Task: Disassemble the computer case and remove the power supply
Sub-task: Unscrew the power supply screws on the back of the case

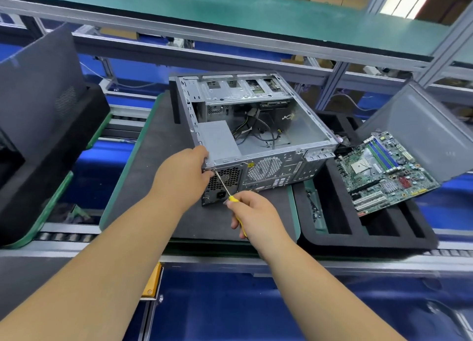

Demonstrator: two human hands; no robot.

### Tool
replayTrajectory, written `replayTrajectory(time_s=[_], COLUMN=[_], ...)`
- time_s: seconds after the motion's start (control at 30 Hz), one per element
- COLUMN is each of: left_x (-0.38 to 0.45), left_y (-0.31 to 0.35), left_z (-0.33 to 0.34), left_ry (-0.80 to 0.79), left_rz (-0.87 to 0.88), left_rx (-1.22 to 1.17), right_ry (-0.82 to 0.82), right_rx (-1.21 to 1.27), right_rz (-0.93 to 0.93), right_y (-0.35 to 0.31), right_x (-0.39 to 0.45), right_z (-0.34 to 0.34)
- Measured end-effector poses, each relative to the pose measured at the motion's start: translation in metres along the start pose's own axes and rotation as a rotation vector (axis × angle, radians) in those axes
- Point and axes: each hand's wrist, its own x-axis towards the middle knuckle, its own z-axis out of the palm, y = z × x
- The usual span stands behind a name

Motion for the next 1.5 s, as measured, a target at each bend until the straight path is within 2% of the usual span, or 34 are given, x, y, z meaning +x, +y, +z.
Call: replayTrajectory(time_s=[0.17,0.33,0.4,0.5,0.63,0.73,0.93,1.0,1.1,1.17,1.37,1.5], left_x=[-0.009,-0.022,-0.026,-0.027,-0.029,-0.029,-0.022,-0.021,-0.019,-0.019,-0.019,-0.019], left_y=[-0.003,-0.005,-0.006,0.001,0.008,0.011,0.016,0.018,0.019,0.019,0.017,0.016], left_z=[0.004,0.012,0.015,0.016,0.014,0.015,0.015,0.015,0.015,0.015,0.013,0.014], left_ry=[0.004,0.038,-0.018,-0.174,-0.302,-0.324,-0.299,-0.296,-0.285,-0.289,-0.313,-0.317], left_rz=[-0.139,-0.472,-0.605,-0.751,-0.834,-0.895,-0.96,-0.98,-0.996,-1.0,-1.023,-1.026], left_rx=[-0.222,-0.518,-0.629,-0.983,-1.35,-1.499,-1.598,-1.591,-1.583,-1.583,-1.59,-1.584], right_ry=[0.006,0.032,0.04,0.062,0.082,0.093,0.109,0.07,-0.075,-0.112,-0.15,-0.026], right_rx=[-0.013,-0.014,-0.015,-0.012,-0.023,-0.018,0.045,0.203,0.568,0.64,0.599,0.22], right_rz=[-0.005,0.006,0.012,0.034,0.061,0.066,0.107,0.189,0.321,0.342,0.331,0.28], right_y=[-0.005,-0.005,-0.004,-0.004,-0.006,-0.009,-0.019,-0.021,-0.021,-0.018,-0.018,-0.028], right_x=[-0.002,-0.002,-0.004,-0.005,-0.006,-0.007,-0.01,-0.01,-0.009,-0.008,-0.008,-0.012], right_z=[0.002,0.006,0.008,0.011,0.013,0.014,0.017,0.019,0.022,0.023,0.03,0.033])
